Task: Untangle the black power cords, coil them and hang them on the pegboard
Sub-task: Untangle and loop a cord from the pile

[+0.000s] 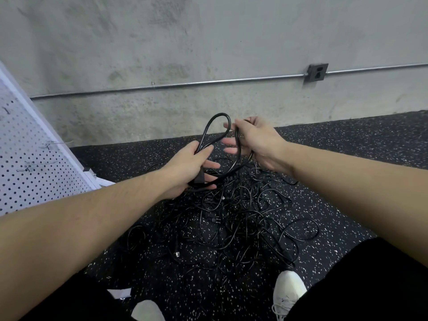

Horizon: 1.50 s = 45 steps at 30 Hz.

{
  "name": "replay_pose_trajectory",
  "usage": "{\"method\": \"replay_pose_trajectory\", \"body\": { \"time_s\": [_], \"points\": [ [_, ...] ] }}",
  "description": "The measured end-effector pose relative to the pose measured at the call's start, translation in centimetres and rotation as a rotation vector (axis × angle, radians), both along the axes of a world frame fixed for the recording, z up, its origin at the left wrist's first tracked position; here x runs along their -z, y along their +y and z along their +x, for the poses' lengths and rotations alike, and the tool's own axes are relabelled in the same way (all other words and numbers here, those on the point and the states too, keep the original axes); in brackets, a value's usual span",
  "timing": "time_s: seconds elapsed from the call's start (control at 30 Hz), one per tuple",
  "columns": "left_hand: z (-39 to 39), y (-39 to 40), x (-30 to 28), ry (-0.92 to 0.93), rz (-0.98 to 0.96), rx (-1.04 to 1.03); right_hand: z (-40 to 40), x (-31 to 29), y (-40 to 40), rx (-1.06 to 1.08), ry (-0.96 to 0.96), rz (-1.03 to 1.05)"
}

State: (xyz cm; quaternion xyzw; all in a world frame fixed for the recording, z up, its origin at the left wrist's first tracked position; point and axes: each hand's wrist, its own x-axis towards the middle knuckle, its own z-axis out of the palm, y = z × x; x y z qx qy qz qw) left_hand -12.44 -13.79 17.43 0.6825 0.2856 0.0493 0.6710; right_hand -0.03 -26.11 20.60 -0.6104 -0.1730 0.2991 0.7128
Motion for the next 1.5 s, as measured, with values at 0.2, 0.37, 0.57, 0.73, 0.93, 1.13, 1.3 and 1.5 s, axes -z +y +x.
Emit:
{"method": "replay_pose_trajectory", "body": {
  "time_s": [0.2, 0.37, 0.57, 0.73, 0.93, 1.13, 1.3, 1.5],
  "points": [
    [0.4, 0.1, -0.2, 0.005, 0.046, -0.024, -0.3, -0.6, -0.2, -0.038, -0.253, -0.14],
    [0.3, -0.1, -1.0, -0.05, -0.027, -0.015, 0.5, -1.1, -0.9, 0.098, -0.436, -0.382],
    [-0.2, -1.1, -1.1, 0.032, -0.273, 0.05, 0.2, -1.3, -0.7, -0.05, -0.178, -0.249],
    [0.4, -0.2, 0.0, 0.048, -0.003, 0.019, 0.6, -1.6, -0.4, -0.145, -0.306, -0.341],
    [0.2, 0.8, 1.1, -0.041, 0.156, -0.019, 1.3, -0.5, -0.8, -0.18, -0.471, -0.665],
    [0.1, 0.7, -0.1, -0.022, 0.295, -0.052, 0.7, -1.1, -1.4, -0.201, -0.438, -0.242],
    [-0.1, -0.4, -0.8, -0.037, 0.315, 0.104, 0.2, -1.3, -0.9, -0.062, -0.455, -0.174],
    [-0.3, -0.4, -0.3, -0.119, 0.327, 0.07, -0.2, -1.0, -0.7, -0.122, -0.263, -0.154]
  ]
}}
